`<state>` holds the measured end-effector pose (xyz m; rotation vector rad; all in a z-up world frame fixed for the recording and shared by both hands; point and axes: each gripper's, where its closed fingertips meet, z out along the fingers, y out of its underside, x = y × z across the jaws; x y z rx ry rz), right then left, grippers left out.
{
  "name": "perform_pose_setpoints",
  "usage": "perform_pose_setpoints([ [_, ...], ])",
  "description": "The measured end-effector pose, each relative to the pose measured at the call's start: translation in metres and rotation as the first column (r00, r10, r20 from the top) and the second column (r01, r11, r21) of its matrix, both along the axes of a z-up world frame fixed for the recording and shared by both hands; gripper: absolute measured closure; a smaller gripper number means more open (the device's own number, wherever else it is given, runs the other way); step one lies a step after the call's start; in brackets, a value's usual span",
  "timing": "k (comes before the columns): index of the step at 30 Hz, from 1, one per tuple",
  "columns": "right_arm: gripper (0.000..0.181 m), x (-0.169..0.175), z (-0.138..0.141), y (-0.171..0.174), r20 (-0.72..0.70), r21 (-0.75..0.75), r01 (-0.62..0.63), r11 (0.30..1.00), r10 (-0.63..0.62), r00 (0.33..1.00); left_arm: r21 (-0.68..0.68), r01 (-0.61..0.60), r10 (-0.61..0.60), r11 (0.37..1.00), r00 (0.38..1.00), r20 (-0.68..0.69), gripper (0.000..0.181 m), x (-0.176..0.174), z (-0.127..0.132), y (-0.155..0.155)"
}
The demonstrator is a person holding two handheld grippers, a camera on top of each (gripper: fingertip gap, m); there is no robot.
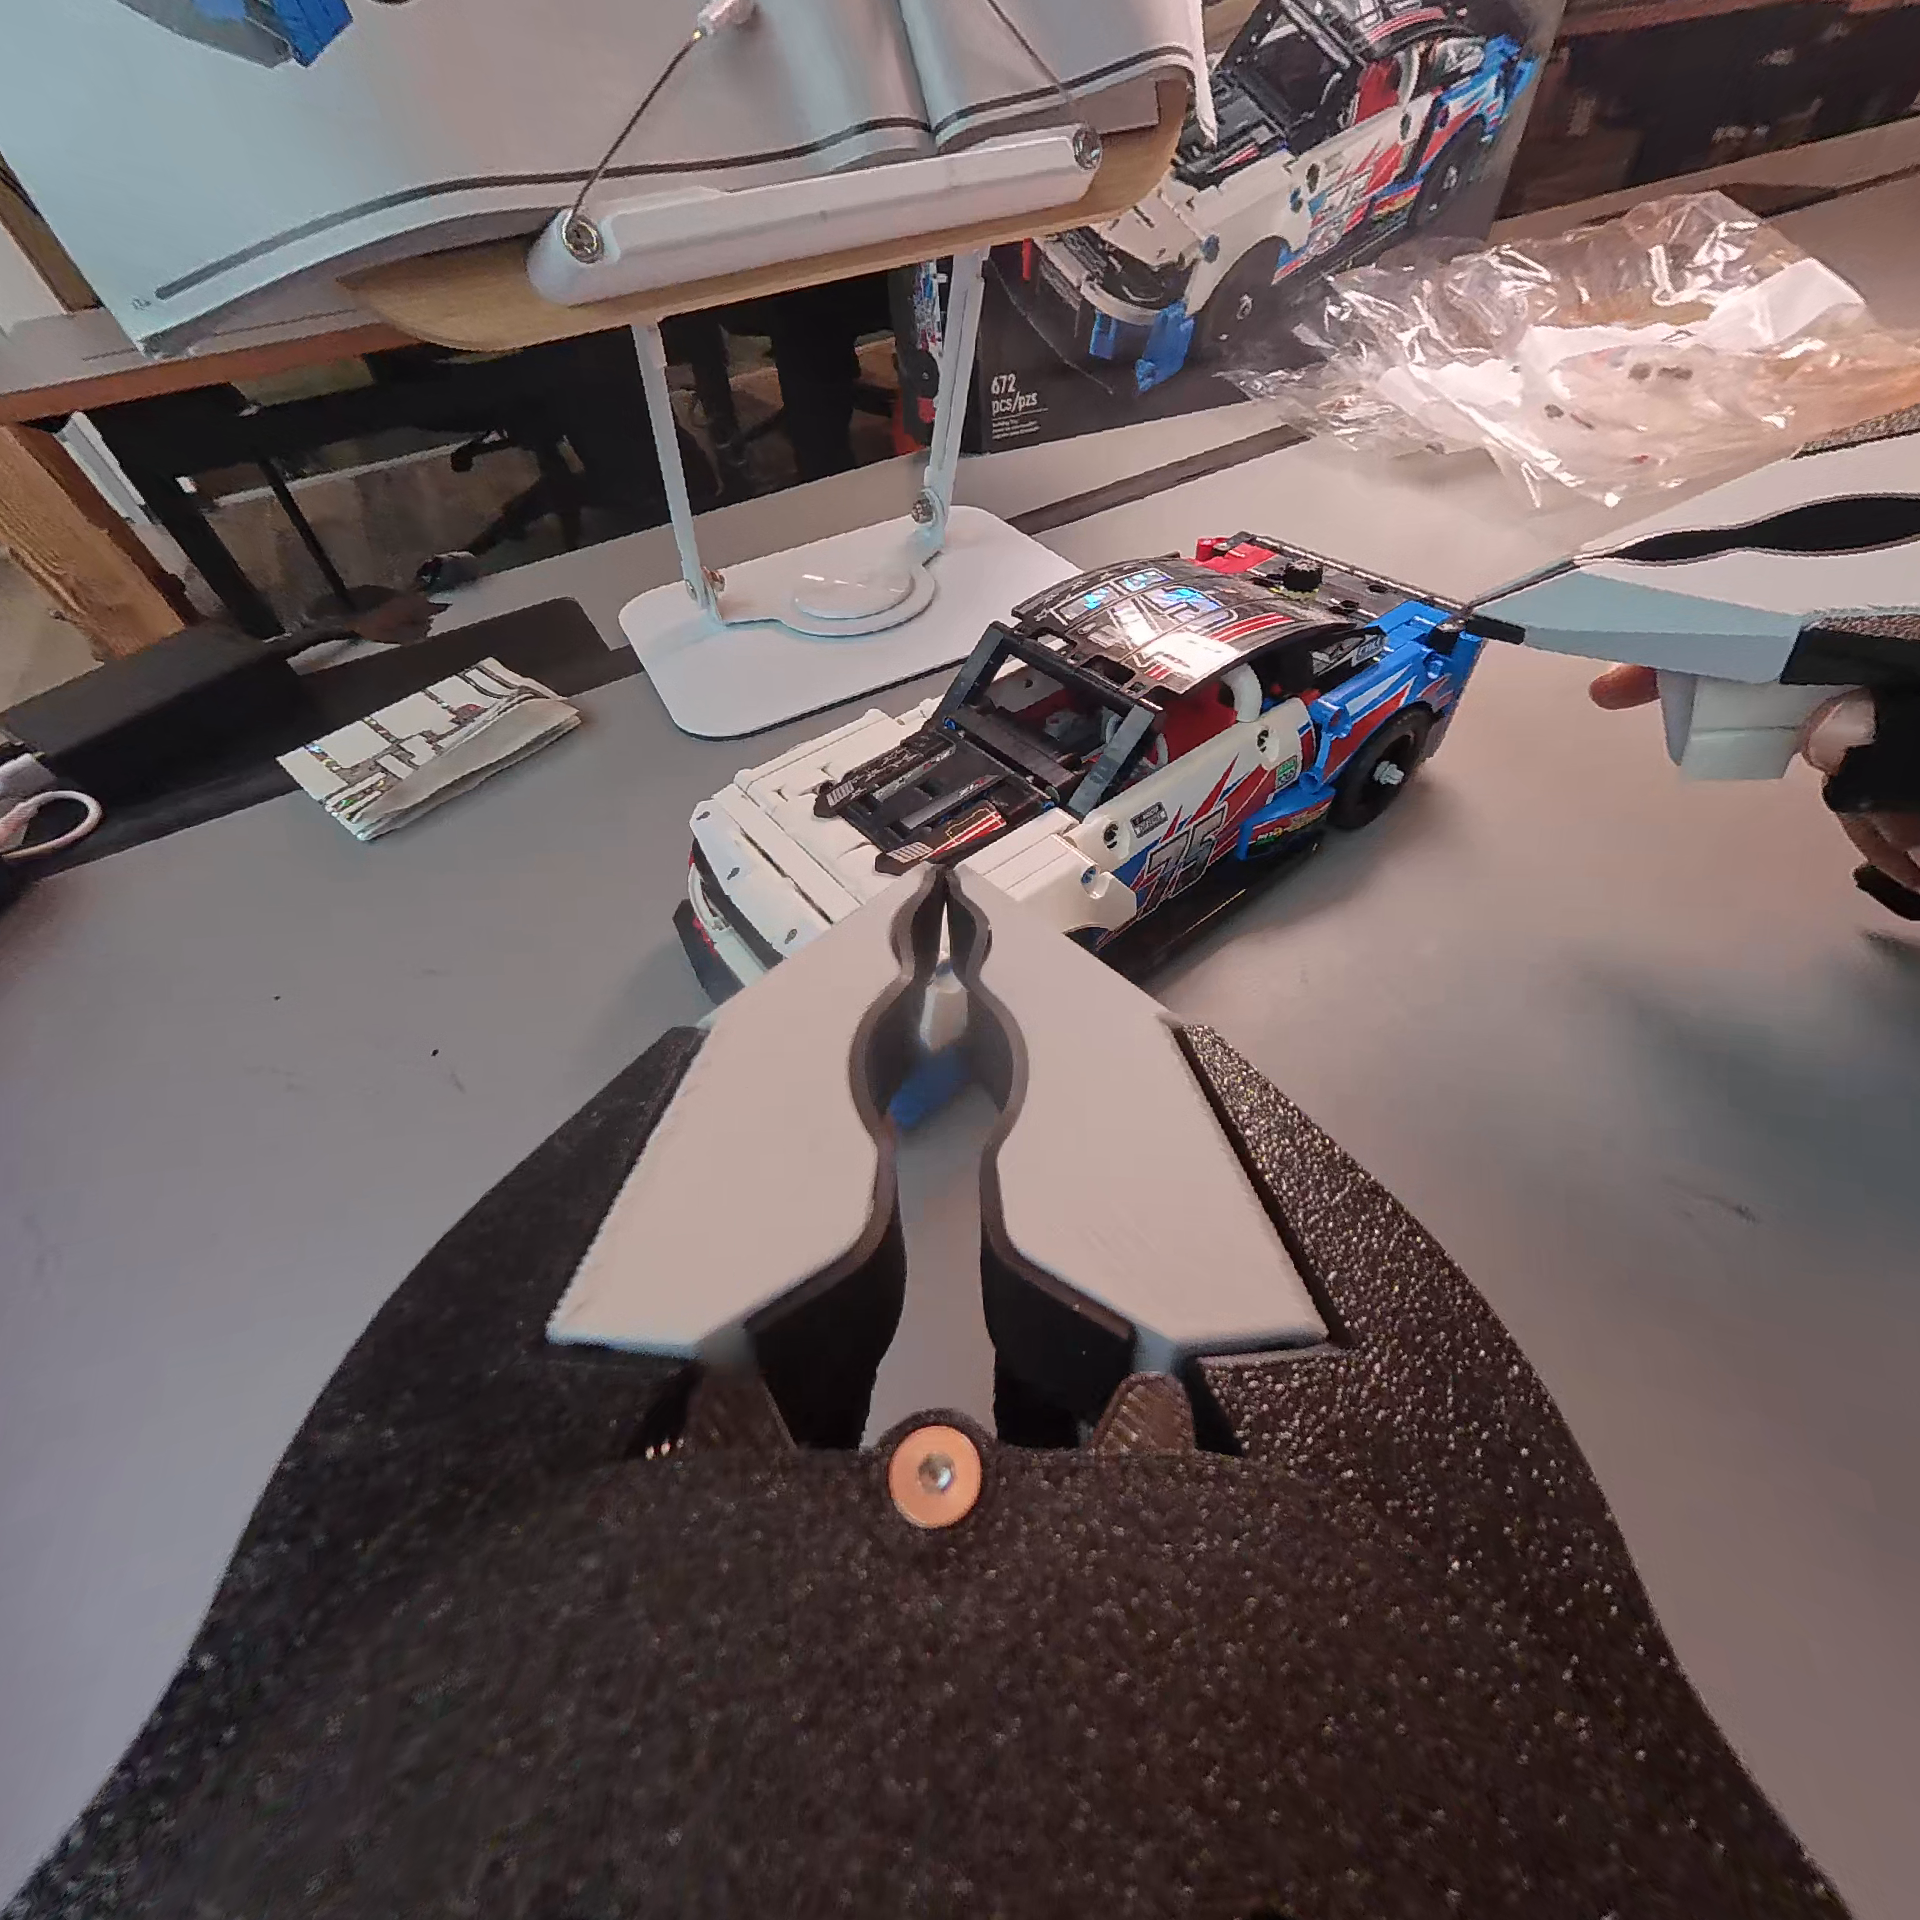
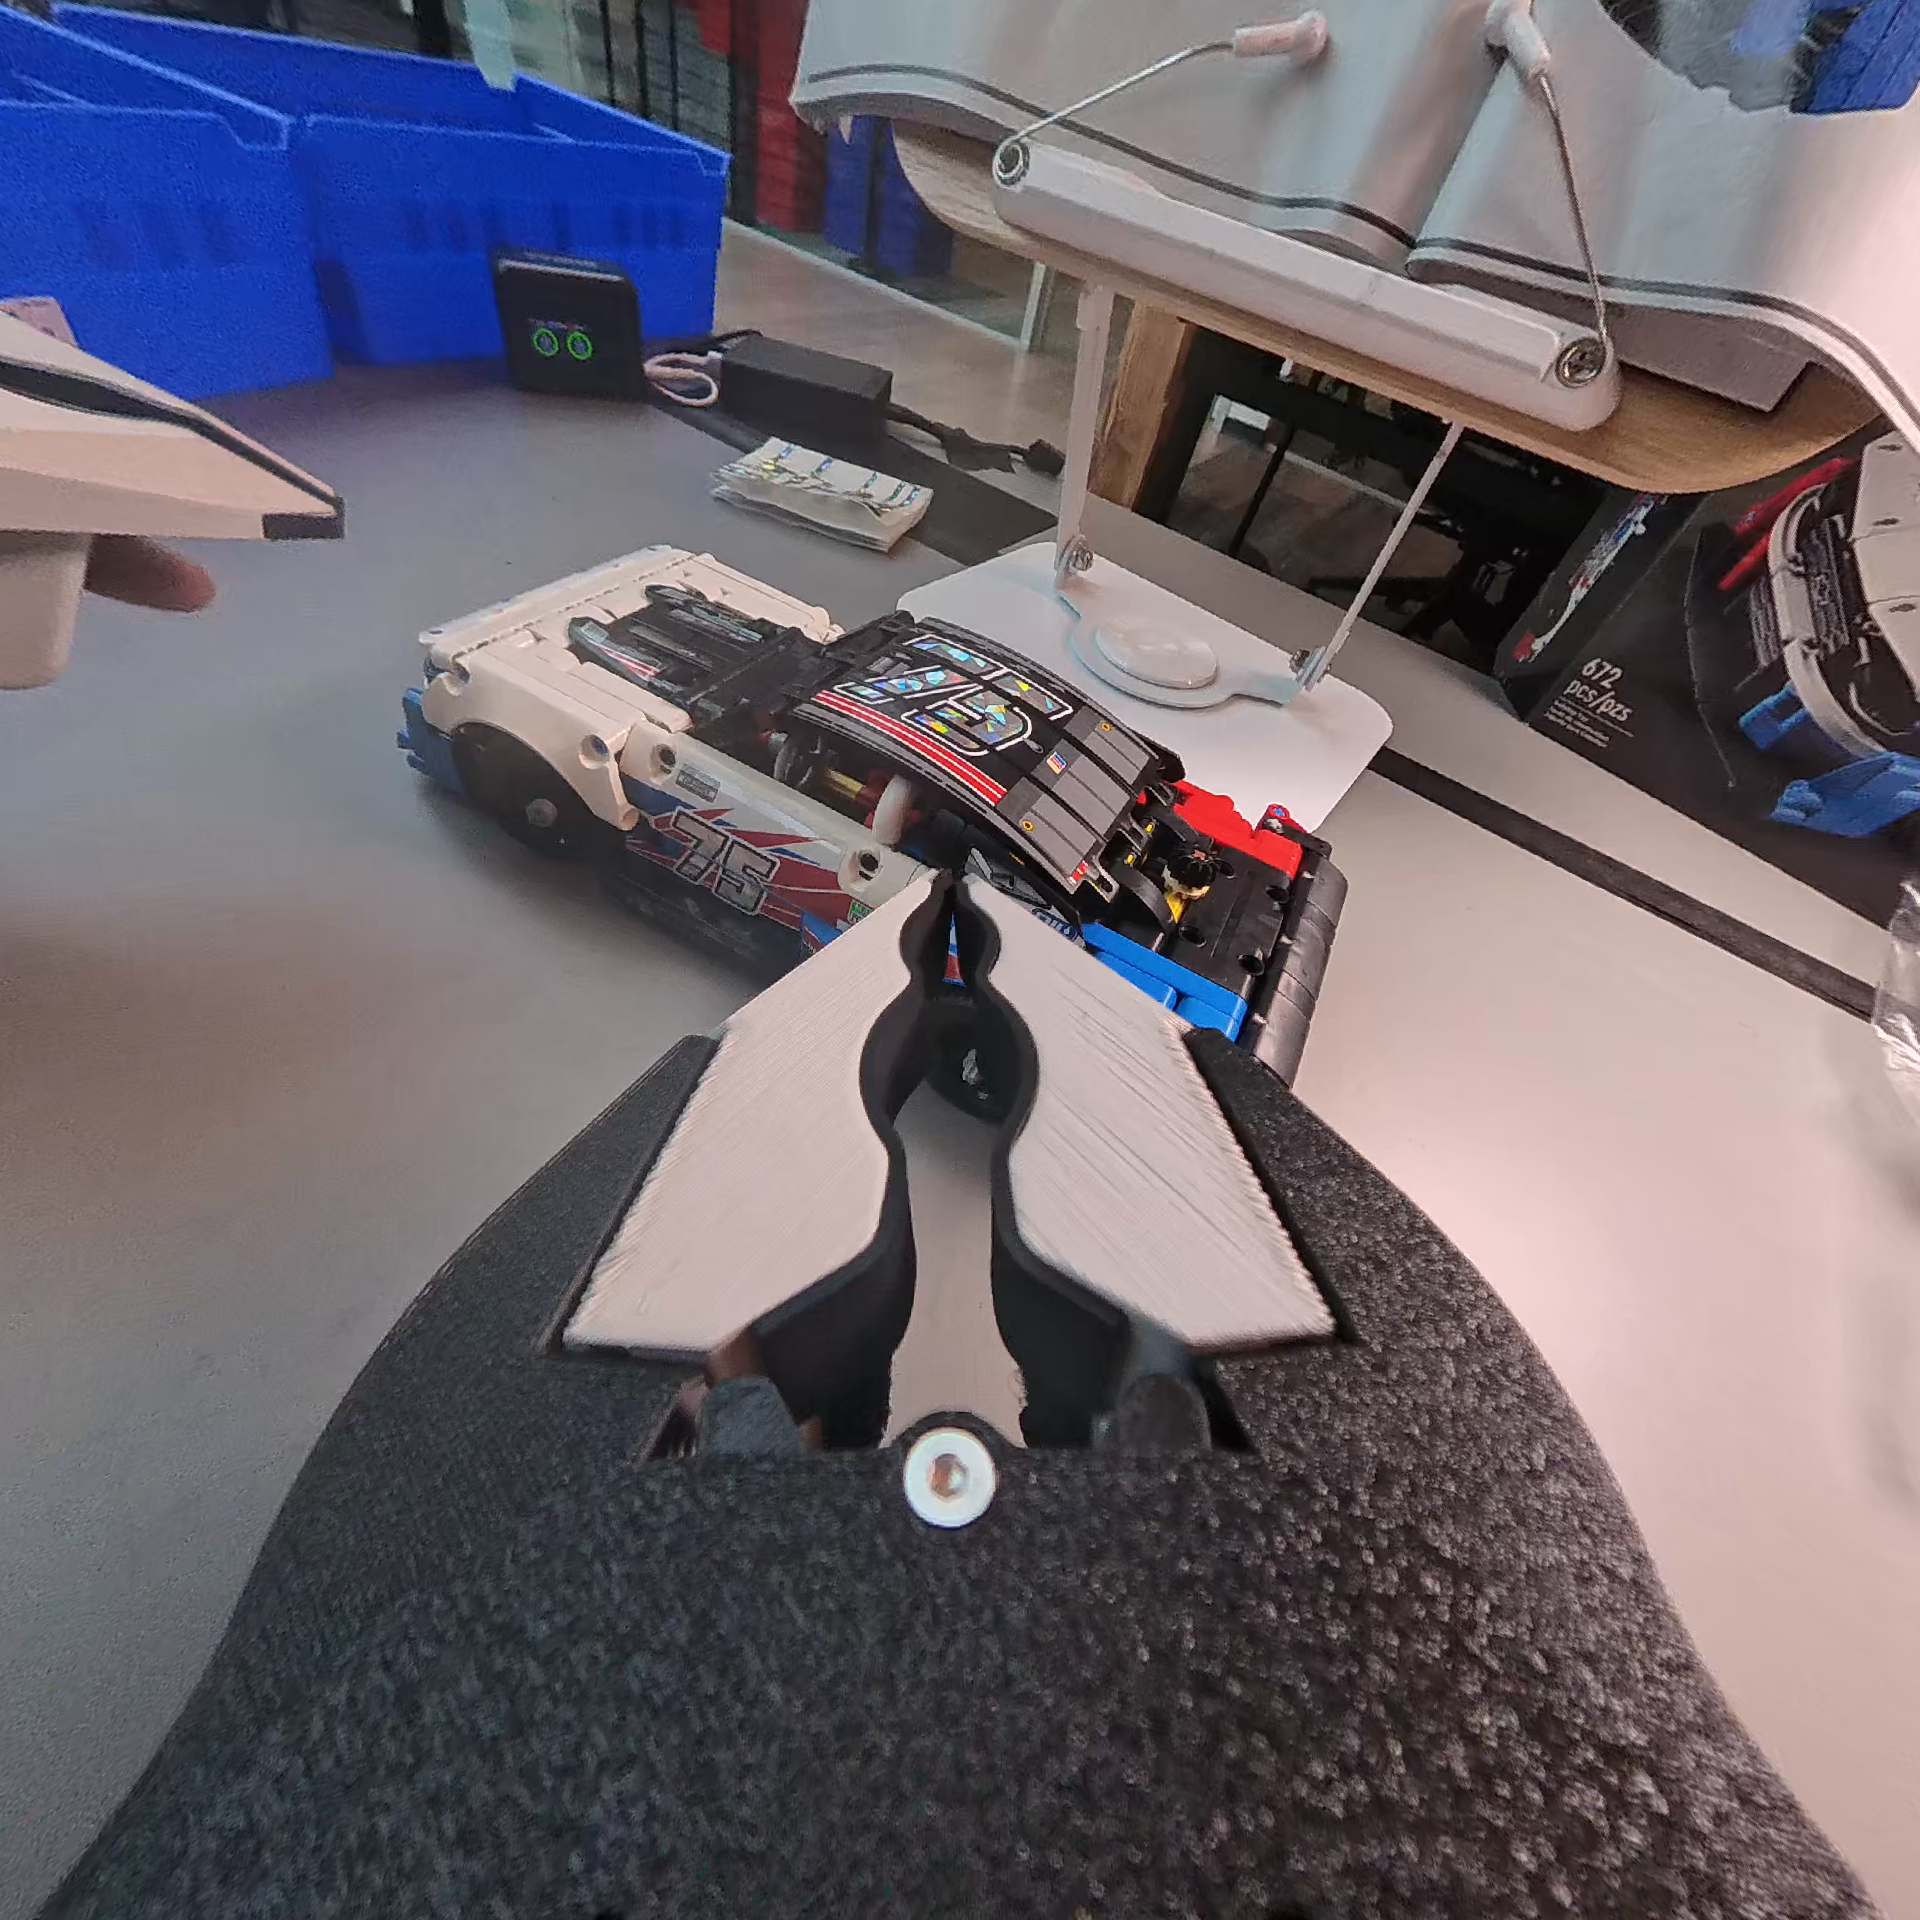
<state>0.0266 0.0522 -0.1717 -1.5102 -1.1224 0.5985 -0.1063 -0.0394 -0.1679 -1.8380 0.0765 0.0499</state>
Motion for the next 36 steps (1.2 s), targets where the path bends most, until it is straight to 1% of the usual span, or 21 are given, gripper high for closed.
perform_pose_setpoints([
  [1,0.181,0.000,0.001,0.000,-0.005,0.003,-0.003,1.000,0.003,1.000,0.004,-0.003,0.003,1.000,1.000,-0.006,0.180,0.000,0.001,0.000],
  [2,0.181,0.000,0.001,-0.001,-0.007,0.007,-0.005,1.000,0.005,1.000,0.004,-0.001,0.001,1.000,1.000,-0.007,0.170,0.000,0.000,0.000],
  [3,0.174,-0.001,0.001,-0.001,-0.008,0.008,-0.006,1.000,0.006,1.000,-0.005,0.005,-0.005,1.000,1.000,-0.004,0.155,0.002,-0.001,0.001],
  [5,0.161,-0.001,0.000,-0.001,-0.009,-0.001,-0.006,1.000,0.006,1.000,-0.028,0.023,-0.023,0.999,1.000,0.011,0.133,0.005,-0.006,0.002],
  [6,0.156,0.000,0.000,0.000,-0.010,-0.003,-0.006,1.000,0.006,1.000,-0.032,0.030,-0.030,0.999,0.999,0.016,0.127,0.006,-0.007,0.003],
  [7,0.152,0.000,0.000,0.000,-0.010,-0.003,-0.007,1.000,0.007,1.000,-0.034,0.039,-0.038,0.999,0.999,0.017,0.126,0.008,-0.007,0.003],
  [8,0.151,0.000,0.000,0.000,-0.011,-0.002,-0.007,1.000,0.007,1.000,-0.032,0.045,-0.044,0.998,0.999,0.018,0.126,0.009,-0.007,0.003],
  [10,0.153,0.000,0.001,-0.001,-0.015,-0.001,-0.009,1.000,0.009,1.000,-0.028,0.050,-0.049,0.998,0.999,0.022,0.134,0.011,-0.006,0.003],
  [12,0.165,0.000,0.001,-0.001,-0.020,0.007,-0.008,1.000,0.008,1.000,-0.031,0.047,-0.046,0.998,0.999,0.022,0.160,0.011,-0.007,0.003],
  [14,0.169,0.001,0.000,0.000,-0.014,0.018,-0.001,1.000,0.001,1.000,-0.039,0.052,-0.051,0.998,0.999,0.019,0.181,0.011,-0.010,0.002],
  [16,0.180,0.001,-0.002,0.000,-0.013,0.017,-0.002,1.000,0.002,1.000,-0.050,0.061,-0.060,0.997,0.998,0.020,0.181,0.014,-0.012,0.002],
  [17,0.181,0.001,-0.002,0.000,-0.017,0.016,-0.007,1.000,0.007,1.000,-0.052,0.064,-0.063,0.997,0.998,0.018,0.181,0.015,-0.012,0.002],
  [28,0.181,-0.011,-0.005,-0.013,0.002,0.028,-0.045,0.999,0.045,0.999,-0.050,0.093,-0.092,0.994,0.996,0.018,0.181,0.022,-0.012,0.001],
  [36,0.181,-0.008,-0.003,-0.010,-0.014,0.017,-0.020,1.000,0.020,1.000,-0.024,0.059,-0.059,0.998,0.998,0.022,0.180,0.015,-0.005,-0.001],
])
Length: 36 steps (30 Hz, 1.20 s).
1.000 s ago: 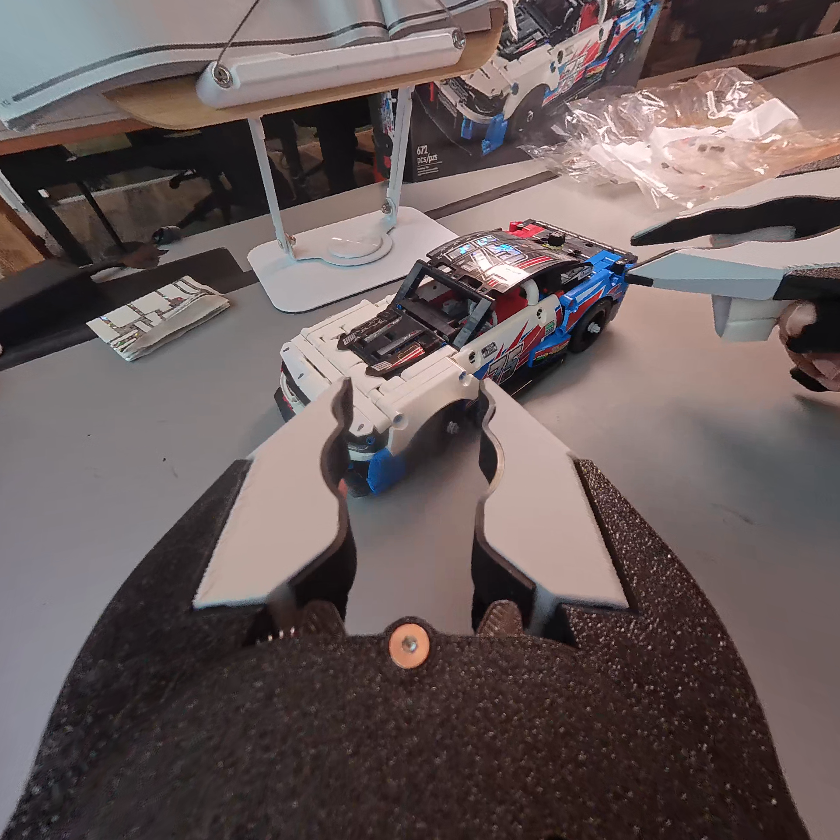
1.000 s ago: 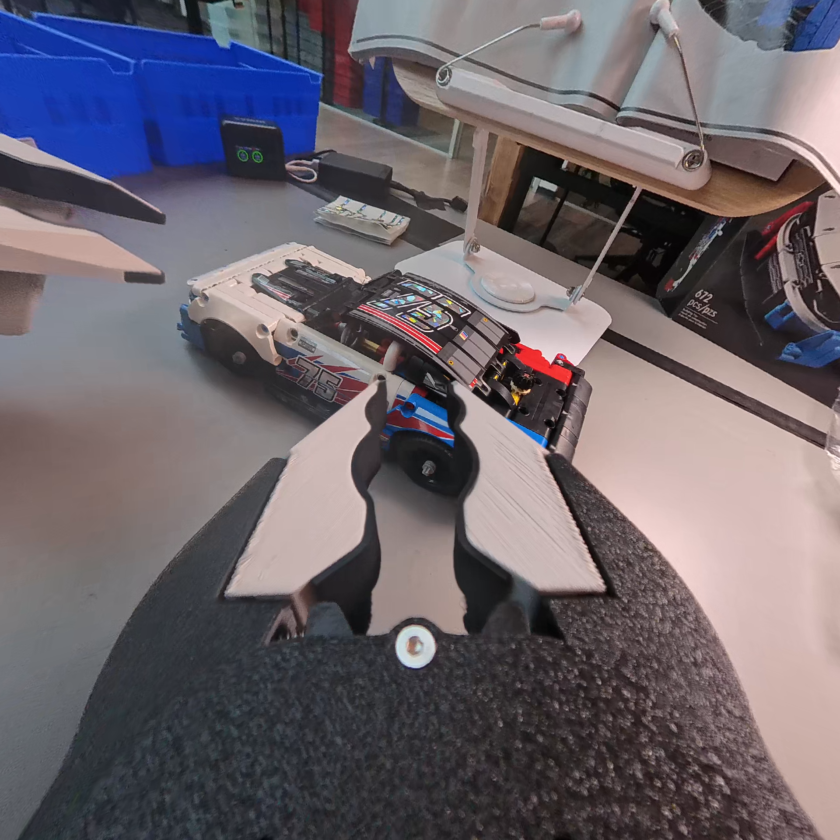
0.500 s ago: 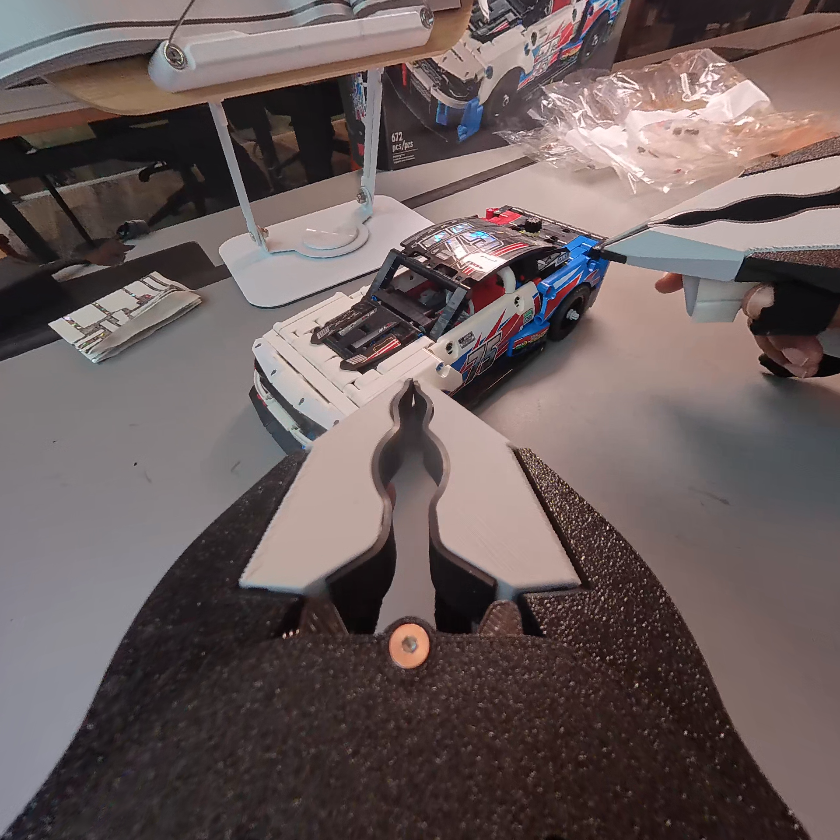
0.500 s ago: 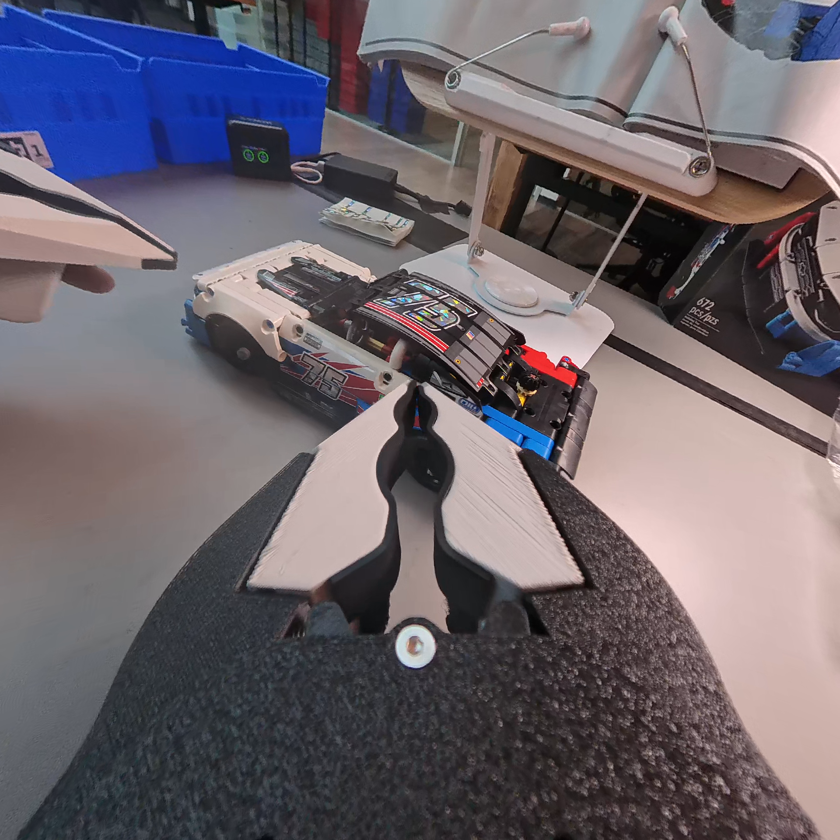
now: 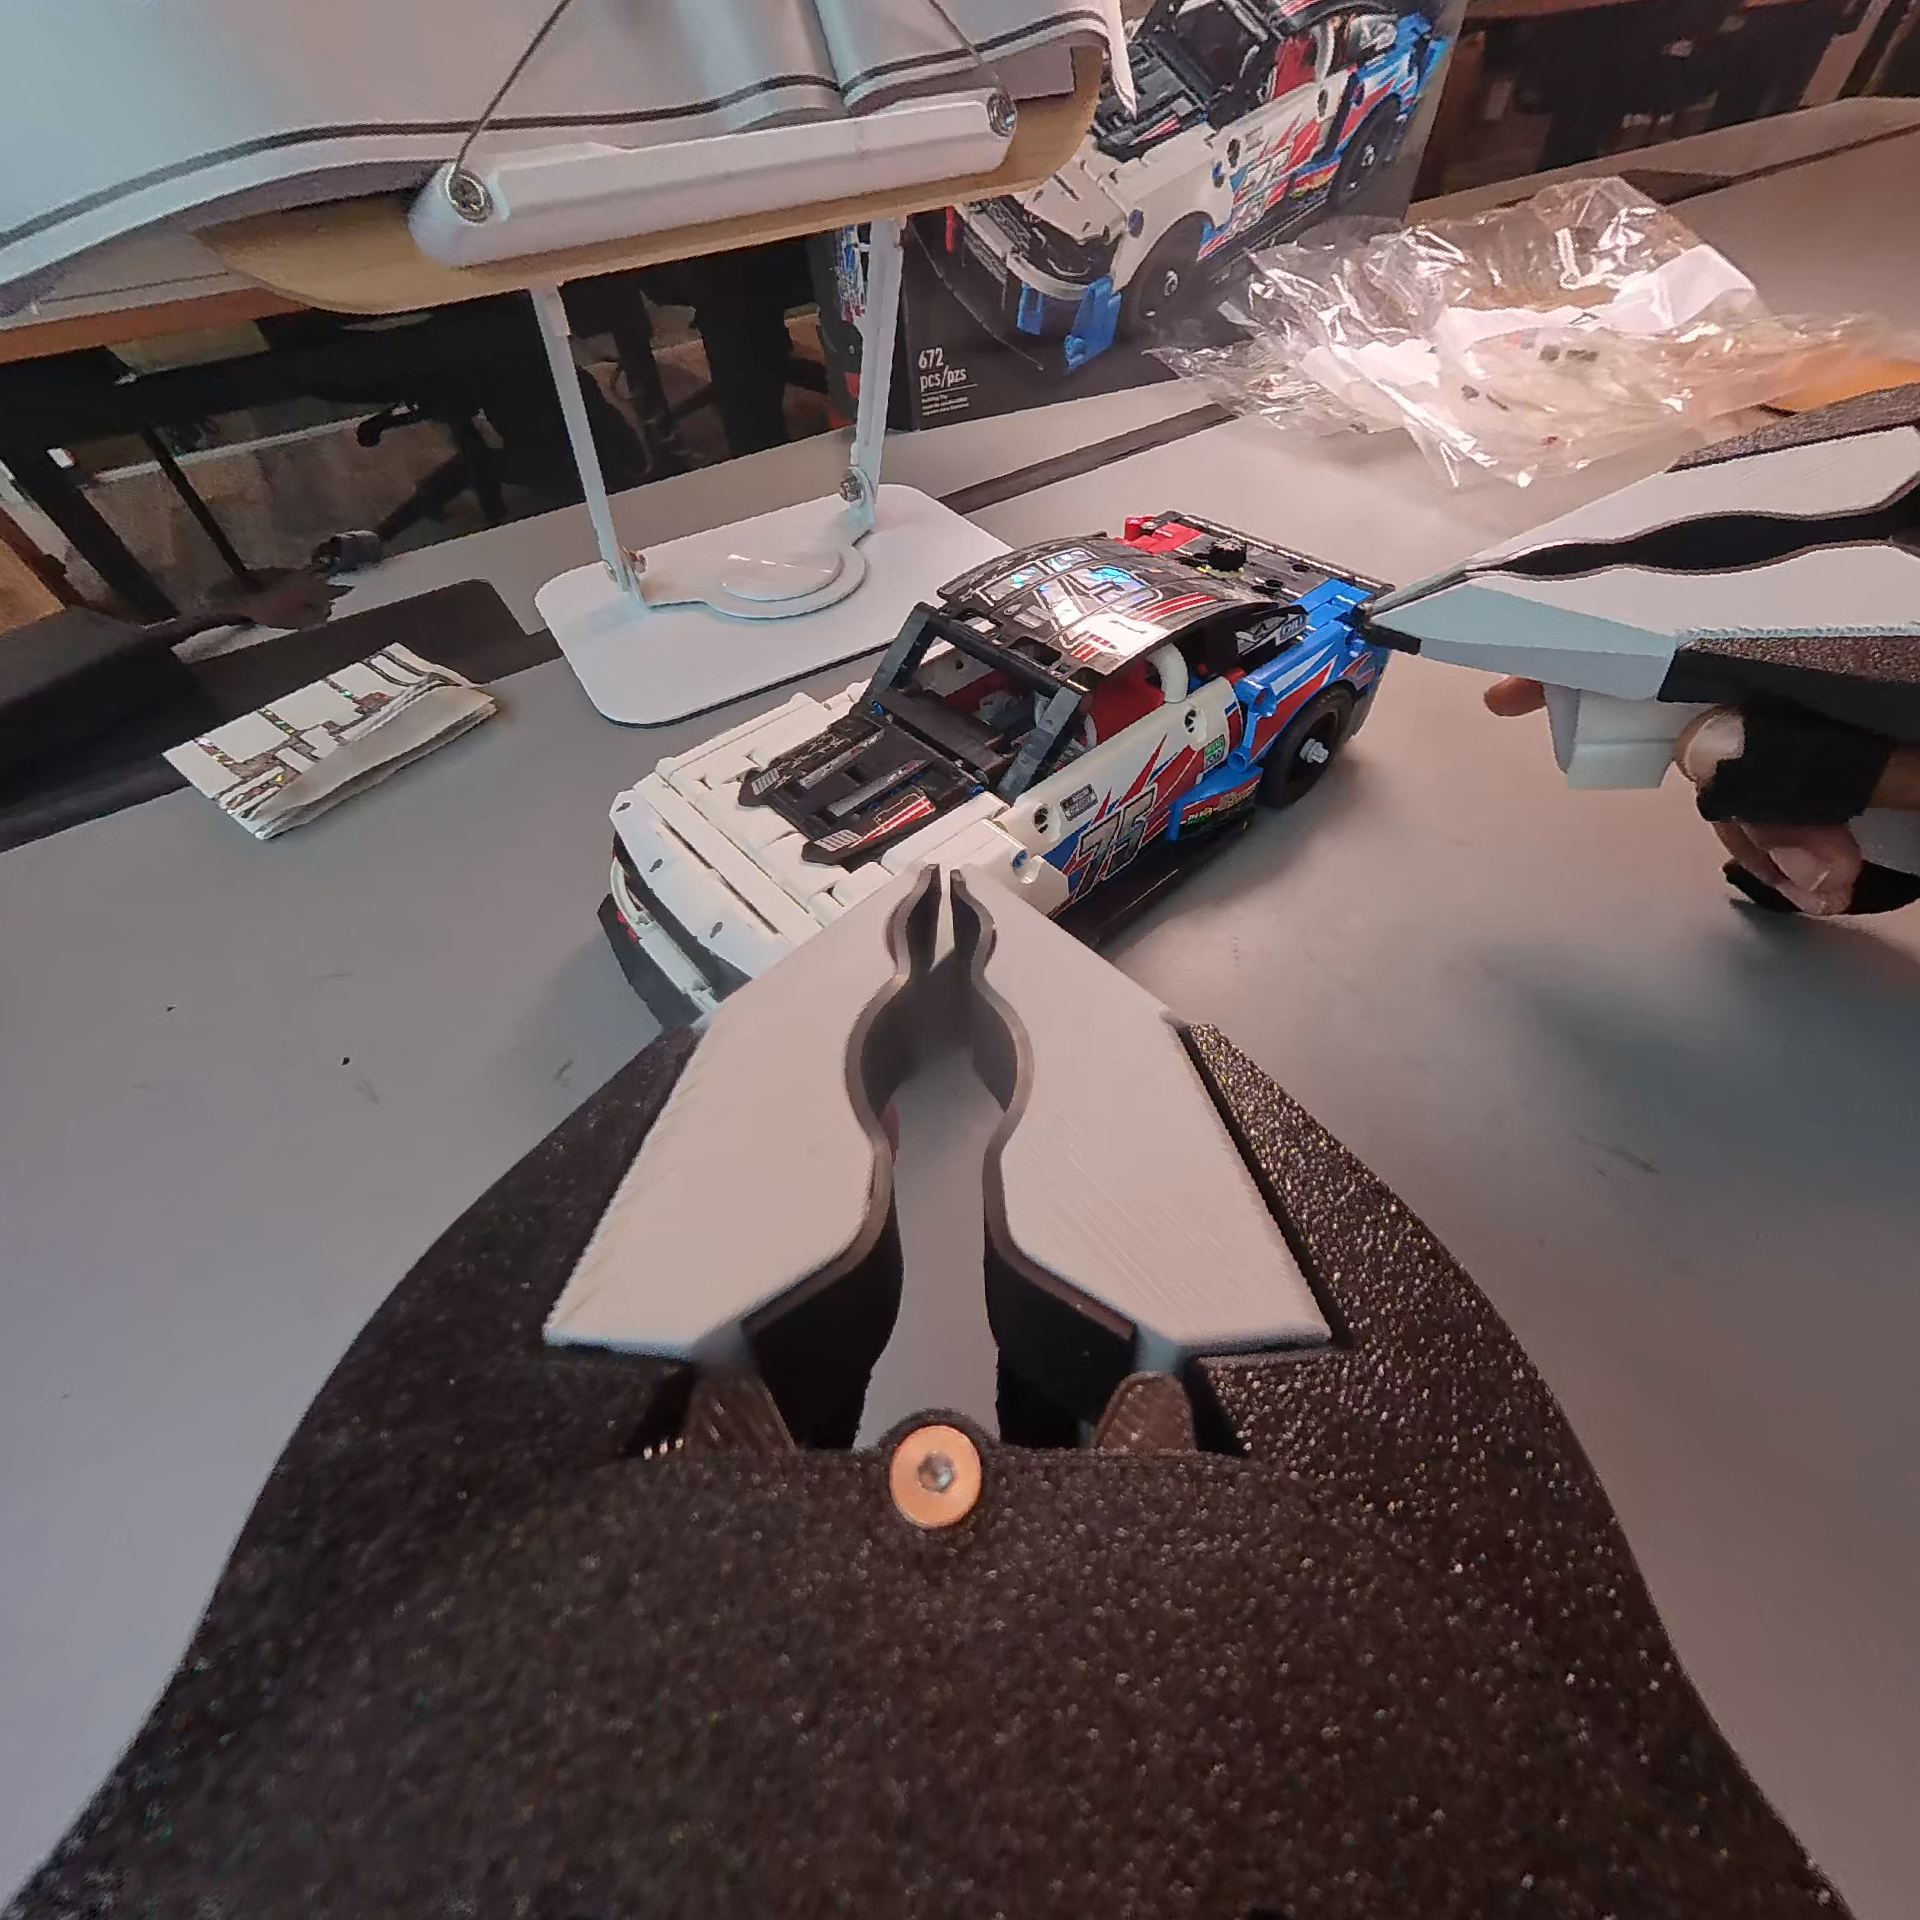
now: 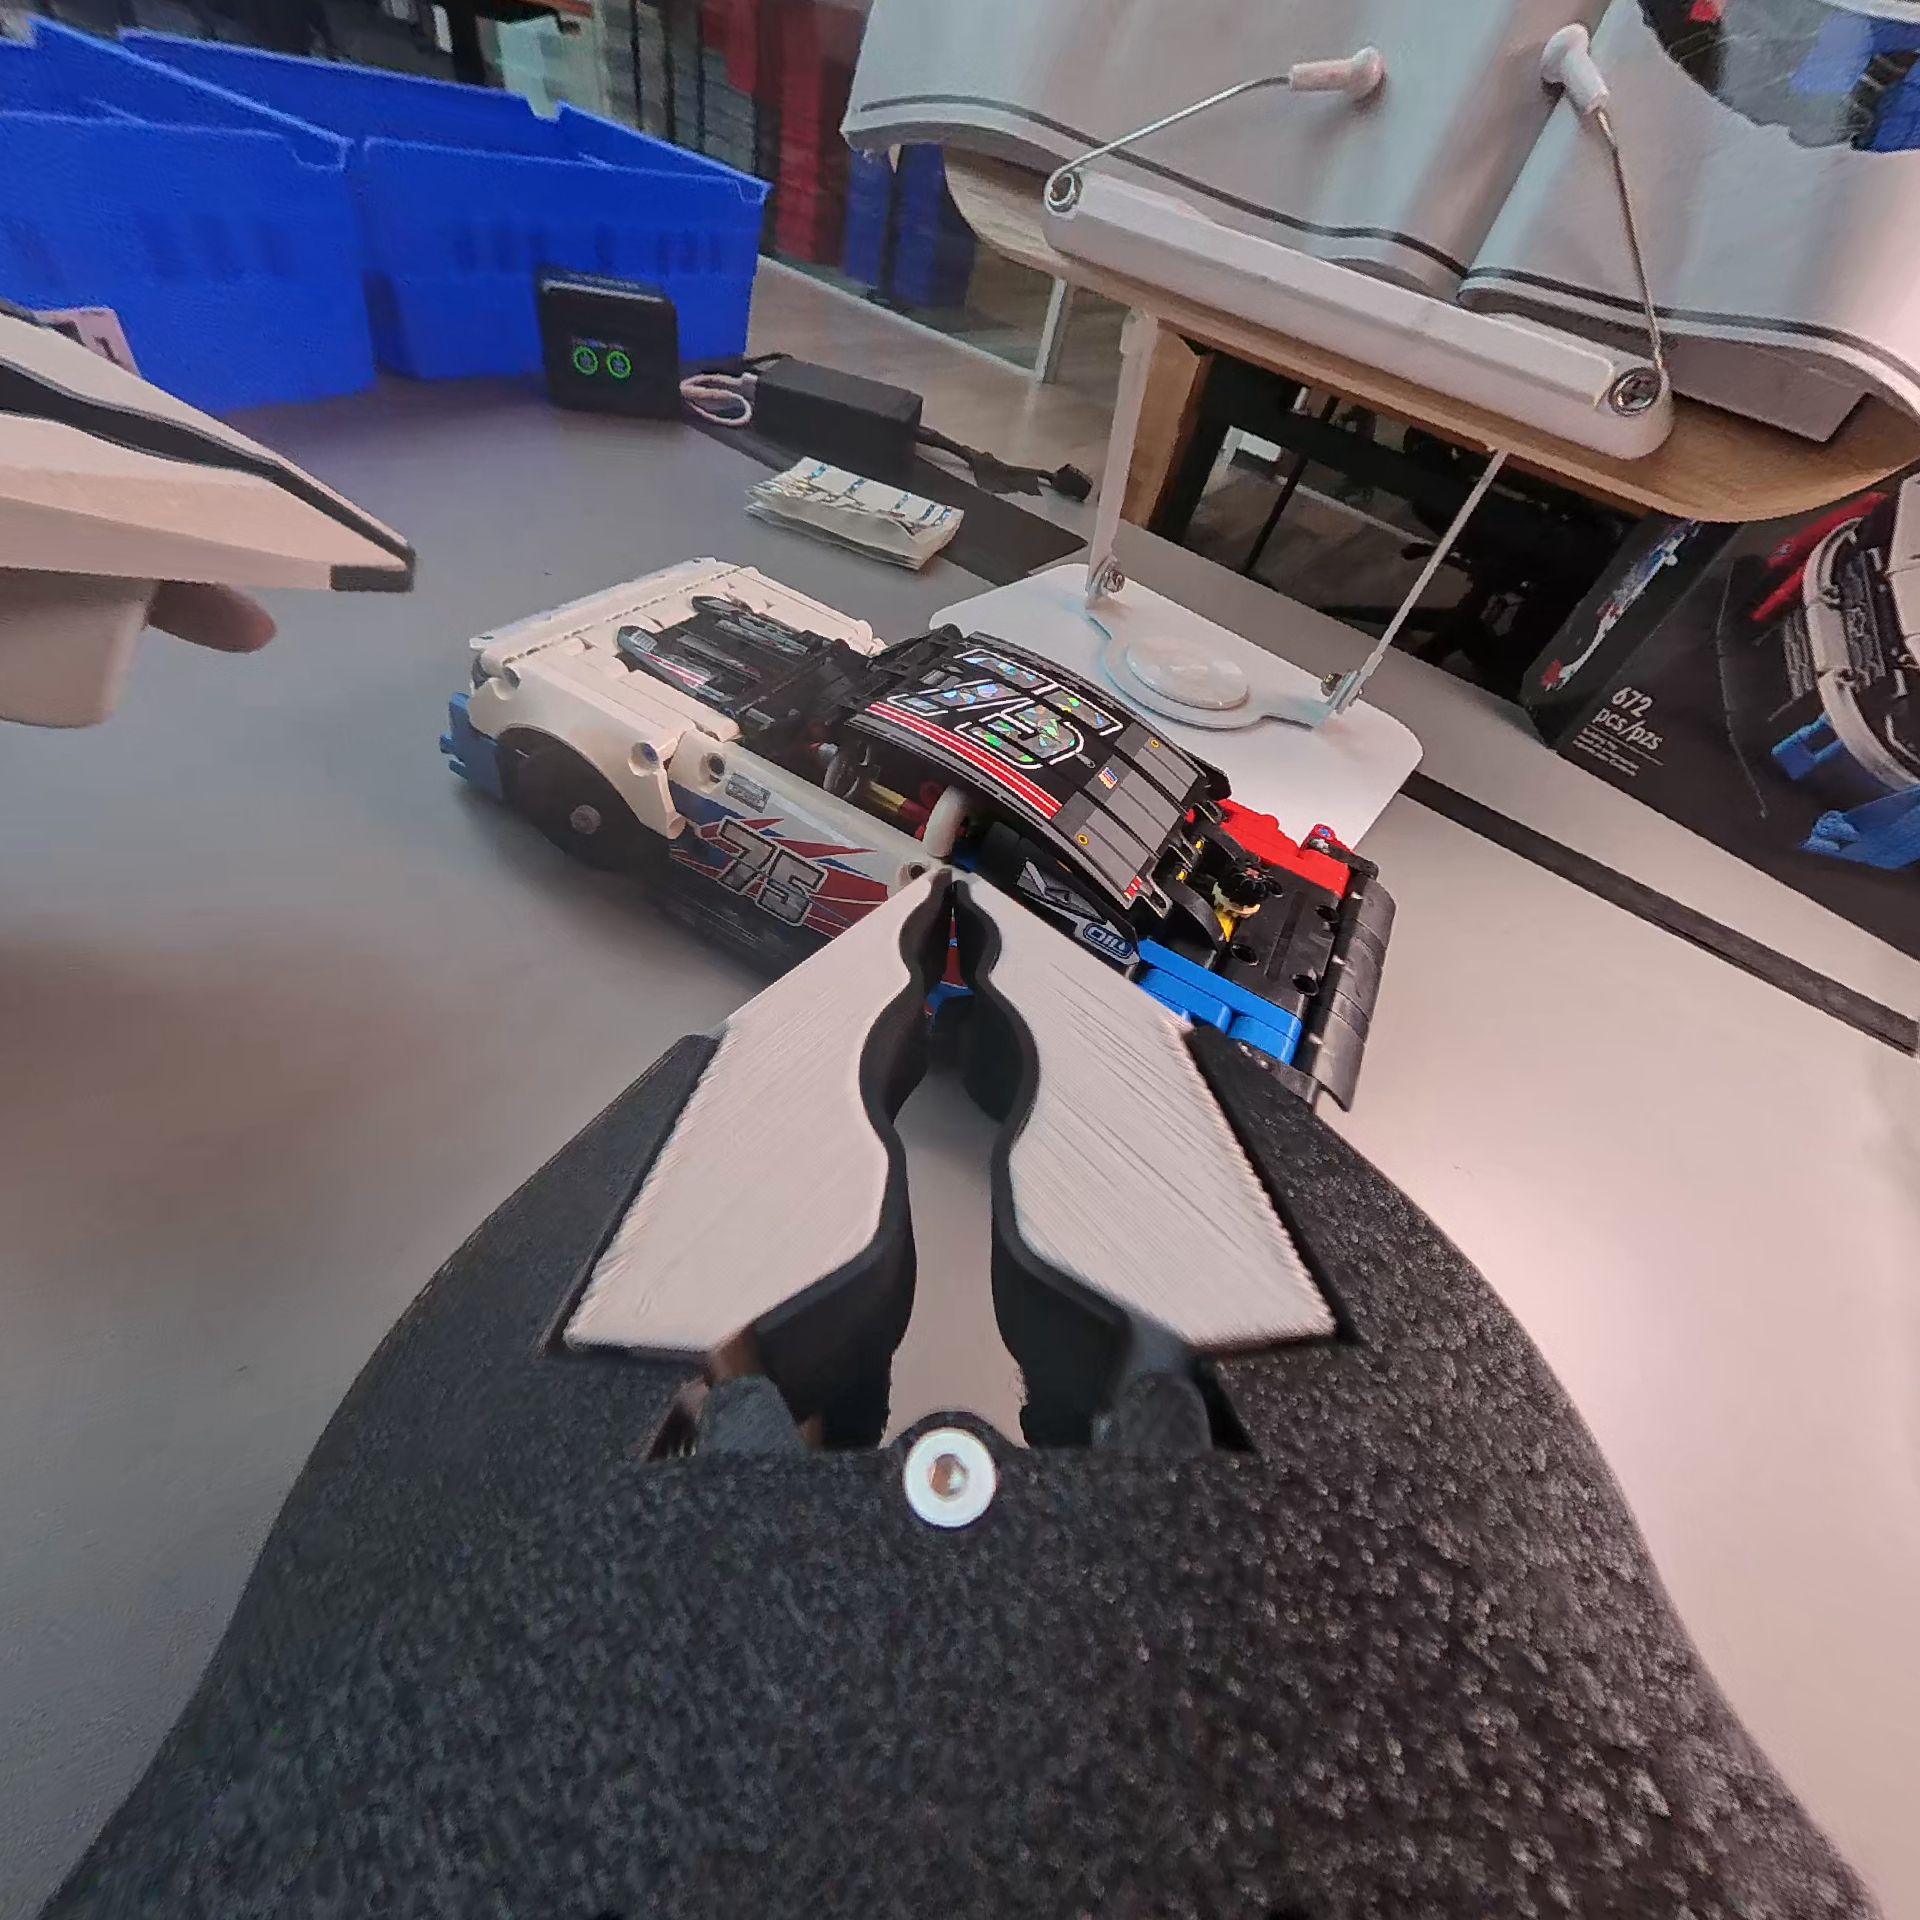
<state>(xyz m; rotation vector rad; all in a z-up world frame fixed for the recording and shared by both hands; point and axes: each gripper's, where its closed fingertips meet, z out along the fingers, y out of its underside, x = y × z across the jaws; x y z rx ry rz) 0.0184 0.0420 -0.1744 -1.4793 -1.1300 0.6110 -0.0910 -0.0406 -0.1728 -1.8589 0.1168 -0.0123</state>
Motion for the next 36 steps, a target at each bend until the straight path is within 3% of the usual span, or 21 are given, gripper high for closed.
perform_pose_setpoints([
  [4,0.172,0.002,0.002,0.001,-0.020,-0.020,-0.004,1.000,0.004,1.000,0.005,-0.016,0.016,1.000,1.000,0.018,0.168,-0.005,0.001,0.000],
  [8,0.151,-0.001,0.003,-0.005,-0.039,-0.046,-0.048,0.998,0.046,0.998,-0.012,-0.011,0.011,1.000,1.000,0.015,0.130,-0.005,-0.002,0.001],
  [11,0.138,-0.004,0.001,-0.009,-0.033,-0.077,-0.068,0.995,0.066,0.997,-0.006,-0.020,0.020,1.000,1.000,-0.002,0.117,-0.006,-0.001,0.001],
  [16,0.139,-0.002,0.003,-0.009,-0.042,-0.069,-0.071,0.995,0.069,0.997,0.000,-0.017,0.017,1.000,1.000,-0.002,0.120,-0.005,0.000,0.001],
  [23,0.148,0.001,0.006,-0.007,-0.051,-0.053,-0.058,0.997,0.055,0.997,0.054,-0.067,0.069,0.996,0.997,-0.039,0.144,-0.012,0.011,-0.001],
  [32,0.145,0.007,0.005,0.004,-0.047,-0.073,-0.002,0.997,-0.002,0.999,0.056,-0.075,0.075,0.996,0.997,0.001,0.138,-0.015,0.011,-0.001],
  [36,0.147,0.008,0.005,0.004,-0.047,-0.082,-0.002,0.997,-0.002,0.999,0.111,-0.083,0.078,0.990,0.996,0.043,0.147,-0.017,0.022,-0.003],
])
